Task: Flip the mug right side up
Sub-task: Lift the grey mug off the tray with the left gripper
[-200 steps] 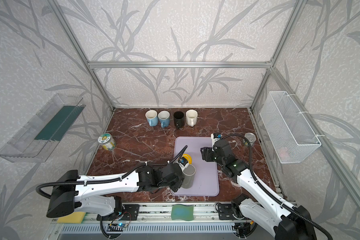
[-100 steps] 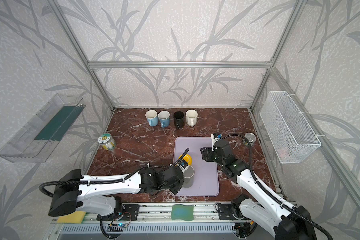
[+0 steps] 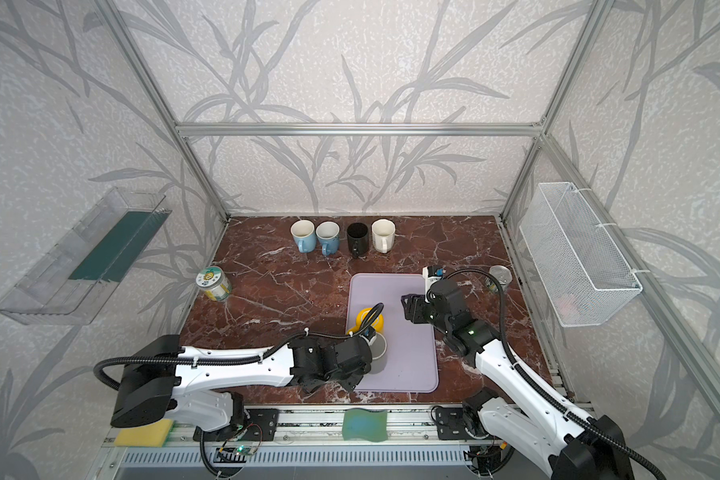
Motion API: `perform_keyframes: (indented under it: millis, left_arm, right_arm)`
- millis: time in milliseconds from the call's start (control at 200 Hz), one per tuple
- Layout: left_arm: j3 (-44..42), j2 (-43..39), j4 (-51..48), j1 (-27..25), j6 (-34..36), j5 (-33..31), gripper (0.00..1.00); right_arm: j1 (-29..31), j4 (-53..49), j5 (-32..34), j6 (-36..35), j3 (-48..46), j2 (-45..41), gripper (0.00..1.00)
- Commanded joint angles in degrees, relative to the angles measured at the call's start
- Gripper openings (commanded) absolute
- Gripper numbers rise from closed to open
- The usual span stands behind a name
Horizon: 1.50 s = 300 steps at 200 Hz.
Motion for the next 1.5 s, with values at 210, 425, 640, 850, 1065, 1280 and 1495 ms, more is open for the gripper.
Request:
perform_keyframes:
  millis: [210,425,640,850,1065,1280,1495]
  left_arm:
    - [3.09,1.83,-1.79,-0.27,-0.31,-2.53,0.27]
    - [5.10,3.37,-2.94,-0.28,0.86,-3.25,0.16]
    - [5.82,4.02,-3.21,-0.27,1.53,-2.99,0.07]
    - [6.11,2.80,-2.10,-0.27,2.89,-2.85,0.00]
    - [8.53,2.80,-2.94,-0.18,3.26,-3.69,0.00]
    - [12.52,2.64,-2.53,0.16,5.80,-4.49,0.00]
    - [13.52,1.03,2.66,1.54,7.73,-2.22,0.00]
  right_arm:
    - [0.18,-0.99,0.79,-0.39,-0.40,-1.20,0.67]
    - [0.22,-1.16,0.92,-0.44,-0.40,-1.38,0.67]
    - [0.18,-1.23,1.01,-0.60,-0.49,-1.55,0.67]
    - [0.07,-2.61,2.69,-1.59,-0.63,-2.45,0.67]
    - [-1.95,-3.96,1.53,-2.11,-1.41,-5.23,0.67]
    - [-5.58,-3.57,-2.05,-1.82,-2.98,-6.57,0.67]
    - [-8.23,-3.34,-4.68,-1.89,-4.00,-8.05,0.67]
